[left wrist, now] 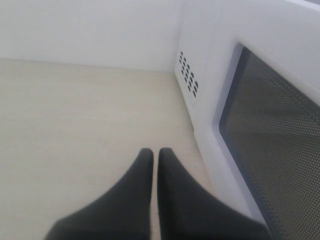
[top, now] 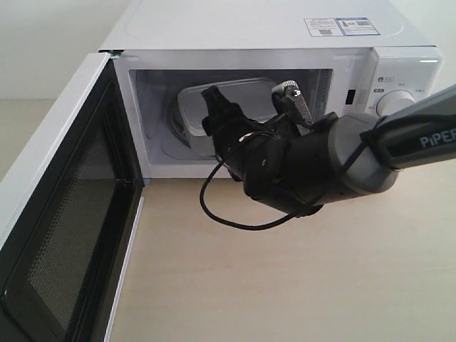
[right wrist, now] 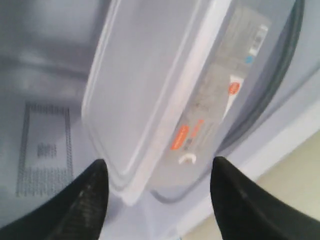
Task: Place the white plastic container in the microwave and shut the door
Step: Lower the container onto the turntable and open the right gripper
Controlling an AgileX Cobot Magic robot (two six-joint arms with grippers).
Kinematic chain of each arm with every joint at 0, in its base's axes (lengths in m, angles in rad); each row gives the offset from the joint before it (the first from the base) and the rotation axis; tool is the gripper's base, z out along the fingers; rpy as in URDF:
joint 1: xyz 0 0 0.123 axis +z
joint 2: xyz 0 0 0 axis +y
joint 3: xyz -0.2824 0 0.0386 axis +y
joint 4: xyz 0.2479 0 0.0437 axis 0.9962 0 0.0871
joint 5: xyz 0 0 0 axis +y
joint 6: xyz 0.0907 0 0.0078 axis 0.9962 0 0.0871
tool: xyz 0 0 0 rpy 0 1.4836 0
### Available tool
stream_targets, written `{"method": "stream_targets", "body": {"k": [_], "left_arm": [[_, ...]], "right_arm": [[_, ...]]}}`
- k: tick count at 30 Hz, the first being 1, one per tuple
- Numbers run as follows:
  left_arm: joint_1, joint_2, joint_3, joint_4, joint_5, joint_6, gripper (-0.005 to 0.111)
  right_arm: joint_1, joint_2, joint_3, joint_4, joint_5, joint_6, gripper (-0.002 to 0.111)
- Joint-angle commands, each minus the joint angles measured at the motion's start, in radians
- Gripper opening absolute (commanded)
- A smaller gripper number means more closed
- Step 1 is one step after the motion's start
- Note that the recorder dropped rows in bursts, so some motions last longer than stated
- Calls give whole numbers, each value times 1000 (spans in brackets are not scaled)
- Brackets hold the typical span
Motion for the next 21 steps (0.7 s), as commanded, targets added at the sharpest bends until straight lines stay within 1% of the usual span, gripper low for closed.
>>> {"method": "stream_targets", "body": {"k": [1,5,8,11,12,13,14,16,18,19,21], "left_arm": [[-5,-3,4,-7,1,4,4],[-5,-3,4,-7,1,4,4],[-5,-3,4,-7,1,4,4],[-5,-3,4,-7,1,4,4],[-5,-3,4,-7,1,4,4],[-5,-3,4,-7,1,4,4],[-5,-3,4,-7,1,4,4],[-5,-3,4,-7,1,4,4],[-5,-3,4,-7,1,4,4],[-5,-3,4,-7,1,4,4],[-5,-3,4,-7,1,4,4]], "right_arm": [[2,-59,-4,-19,80,-219,58],[2,-113,-4,-19,174,-474,58],[2,-144,-4,-19,263,-629,58],[2,-158,-4,-21,403,-695,57],[2,-158,-4,-23,469,-711,55],[2,-158,-4,-25,531,-737,52],[2,-158,-4,-25,585,-765,45],[2,-158,-4,-25,652,-817,29],[2,-158,-4,-25,692,-874,5],[2,-158,-4,-25,703,-896,0],[2,-158,-4,-27,715,-960,0]]}}
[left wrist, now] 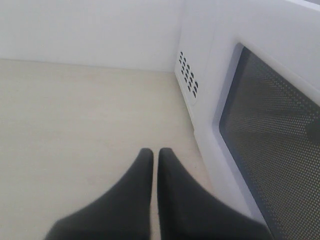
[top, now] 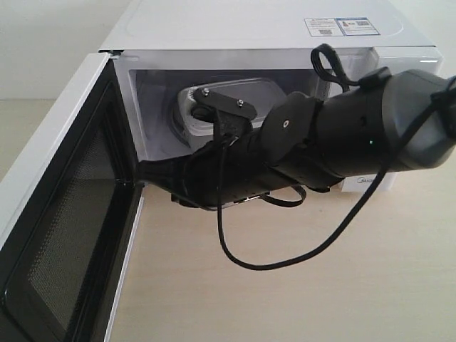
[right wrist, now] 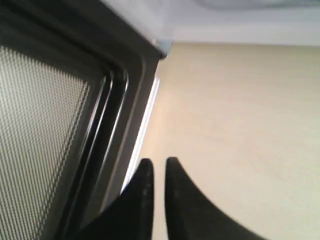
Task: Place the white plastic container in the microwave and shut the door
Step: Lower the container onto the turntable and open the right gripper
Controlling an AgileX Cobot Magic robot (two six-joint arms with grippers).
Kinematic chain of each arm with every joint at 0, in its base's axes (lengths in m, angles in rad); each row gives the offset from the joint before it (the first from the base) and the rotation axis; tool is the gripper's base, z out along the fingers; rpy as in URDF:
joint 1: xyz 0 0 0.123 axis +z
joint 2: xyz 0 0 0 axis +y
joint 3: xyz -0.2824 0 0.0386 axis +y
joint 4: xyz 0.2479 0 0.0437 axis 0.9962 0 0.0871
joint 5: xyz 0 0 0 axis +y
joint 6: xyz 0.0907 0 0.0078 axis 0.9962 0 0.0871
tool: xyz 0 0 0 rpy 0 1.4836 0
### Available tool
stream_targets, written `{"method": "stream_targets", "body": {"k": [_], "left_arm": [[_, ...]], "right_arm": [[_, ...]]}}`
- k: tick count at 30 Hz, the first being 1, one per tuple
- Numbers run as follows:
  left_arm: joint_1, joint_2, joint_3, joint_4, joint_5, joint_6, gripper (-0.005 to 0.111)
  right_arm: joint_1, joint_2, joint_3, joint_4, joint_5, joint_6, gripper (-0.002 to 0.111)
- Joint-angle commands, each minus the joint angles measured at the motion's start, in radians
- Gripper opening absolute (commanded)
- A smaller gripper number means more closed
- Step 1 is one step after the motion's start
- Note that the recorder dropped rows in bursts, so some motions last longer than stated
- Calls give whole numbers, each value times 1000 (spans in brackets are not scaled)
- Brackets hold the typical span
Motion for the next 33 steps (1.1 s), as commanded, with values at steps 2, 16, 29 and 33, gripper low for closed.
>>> {"method": "stream_targets", "body": {"k": [2,16,29,33], "left_arm": [[-5,-3,4,-7,1,4,4],[-5,-3,4,-7,1,4,4],[-5,-3,4,-7,1,4,4],[-5,-3,4,-7,1,4,4]], "right_arm": [[2,-11,-4,-19,45,-135,0],[70,-6,209,-81,-585,-278,0],[68,168,215,-384,-898,-141,0],[47,214,197,-385,-921,-47,0]]}}
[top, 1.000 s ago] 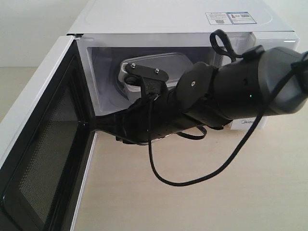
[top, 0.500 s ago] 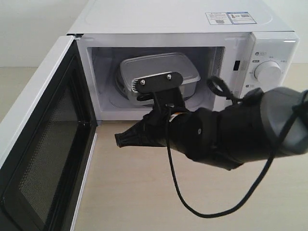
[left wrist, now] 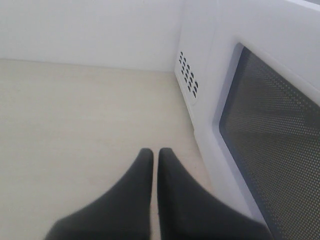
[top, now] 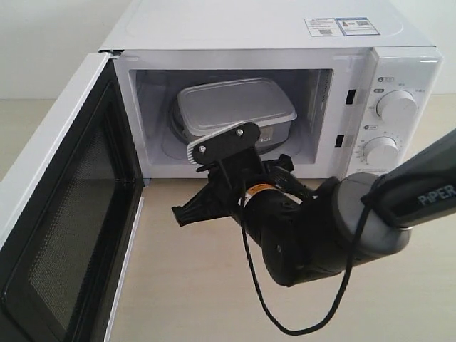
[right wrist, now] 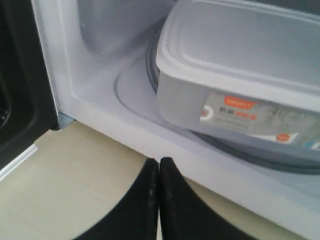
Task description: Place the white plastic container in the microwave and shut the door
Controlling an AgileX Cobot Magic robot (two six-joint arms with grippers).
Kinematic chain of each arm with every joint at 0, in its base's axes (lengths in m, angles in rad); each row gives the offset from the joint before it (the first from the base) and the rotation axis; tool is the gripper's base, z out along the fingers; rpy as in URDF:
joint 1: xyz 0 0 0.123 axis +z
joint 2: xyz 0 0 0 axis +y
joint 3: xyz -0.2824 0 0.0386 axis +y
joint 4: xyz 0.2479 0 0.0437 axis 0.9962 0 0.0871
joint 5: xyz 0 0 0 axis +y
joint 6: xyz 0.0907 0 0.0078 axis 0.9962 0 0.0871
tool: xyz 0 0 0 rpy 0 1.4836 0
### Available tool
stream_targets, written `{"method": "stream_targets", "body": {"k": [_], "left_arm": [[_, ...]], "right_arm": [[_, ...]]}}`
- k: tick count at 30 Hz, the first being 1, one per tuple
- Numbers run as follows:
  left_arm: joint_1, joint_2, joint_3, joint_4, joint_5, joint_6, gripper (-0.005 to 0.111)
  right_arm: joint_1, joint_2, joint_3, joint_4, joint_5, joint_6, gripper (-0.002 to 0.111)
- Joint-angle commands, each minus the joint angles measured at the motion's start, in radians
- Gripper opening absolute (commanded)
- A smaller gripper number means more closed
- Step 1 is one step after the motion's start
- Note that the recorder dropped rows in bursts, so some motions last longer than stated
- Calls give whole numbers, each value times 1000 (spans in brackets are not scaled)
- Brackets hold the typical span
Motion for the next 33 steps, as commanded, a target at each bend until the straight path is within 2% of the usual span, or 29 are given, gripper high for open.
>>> {"method": "stream_targets", "body": {"k": [1,5,9,14,25,33], "left_arm": [[-5,-3,4,-7,1,4,4],[-5,-3,4,-7,1,4,4],[-5,-3,4,-7,1,4,4],[-5,-3,4,-7,1,4,4],[-5,-3,4,-7,1,4,4],[-5,-3,4,-7,1,4,4]], "right_arm": [[-24,39,-16,-27,-44,90,0],[-55,37,-54,-25,-31,101,0],[-111,37,-103,-45,73,136,0],[-150,39,-142,-77,86,136,0],[-180,116,-263,-89,143,136,0],[-170,90,-243,-89,205,138,0]]}}
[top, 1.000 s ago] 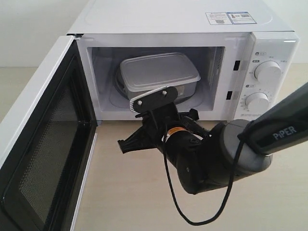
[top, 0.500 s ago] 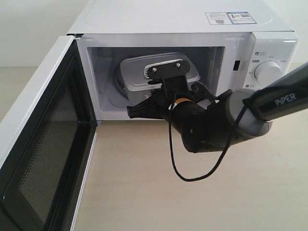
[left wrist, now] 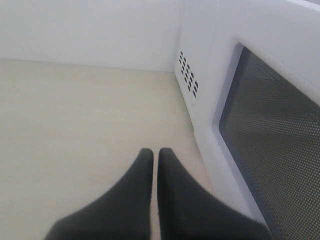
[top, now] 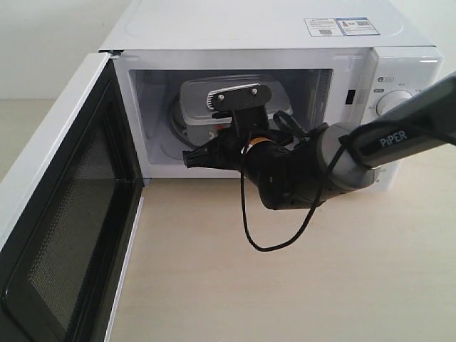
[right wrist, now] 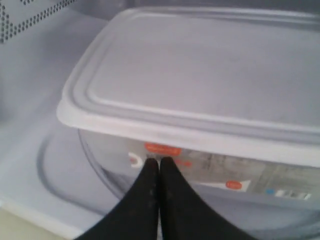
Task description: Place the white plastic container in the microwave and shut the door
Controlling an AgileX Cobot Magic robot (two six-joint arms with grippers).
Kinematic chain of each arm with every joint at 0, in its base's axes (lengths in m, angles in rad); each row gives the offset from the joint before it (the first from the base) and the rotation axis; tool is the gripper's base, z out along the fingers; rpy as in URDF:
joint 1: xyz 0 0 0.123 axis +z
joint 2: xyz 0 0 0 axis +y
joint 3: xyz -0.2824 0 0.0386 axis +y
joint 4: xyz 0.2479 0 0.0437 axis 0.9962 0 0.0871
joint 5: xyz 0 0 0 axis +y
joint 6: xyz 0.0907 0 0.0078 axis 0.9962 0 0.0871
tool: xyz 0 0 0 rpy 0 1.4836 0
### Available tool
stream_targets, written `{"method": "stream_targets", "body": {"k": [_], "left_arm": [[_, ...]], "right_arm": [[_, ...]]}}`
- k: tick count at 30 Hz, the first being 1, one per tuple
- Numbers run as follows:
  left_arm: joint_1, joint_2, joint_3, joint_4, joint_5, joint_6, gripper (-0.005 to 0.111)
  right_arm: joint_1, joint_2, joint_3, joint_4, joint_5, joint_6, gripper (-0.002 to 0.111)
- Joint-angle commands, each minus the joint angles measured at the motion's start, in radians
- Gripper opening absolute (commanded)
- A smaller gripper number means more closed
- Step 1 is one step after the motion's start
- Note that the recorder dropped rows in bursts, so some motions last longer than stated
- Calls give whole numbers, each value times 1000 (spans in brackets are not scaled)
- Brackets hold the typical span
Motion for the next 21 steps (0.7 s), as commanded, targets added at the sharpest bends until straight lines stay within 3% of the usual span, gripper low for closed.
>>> {"method": "stream_targets", "body": {"k": [1,14,21], "left_arm": [[-5,-3,4,-7,1,4,4],[-5,-3,4,-7,1,4,4],[-5,-3,4,-7,1,4,4]], "right_arm": [[7,-42,33,-10,35,-5,0],[137,-336,450,-17,-157,-18,0],[145,-518,637,63,-225,-43,0]]}}
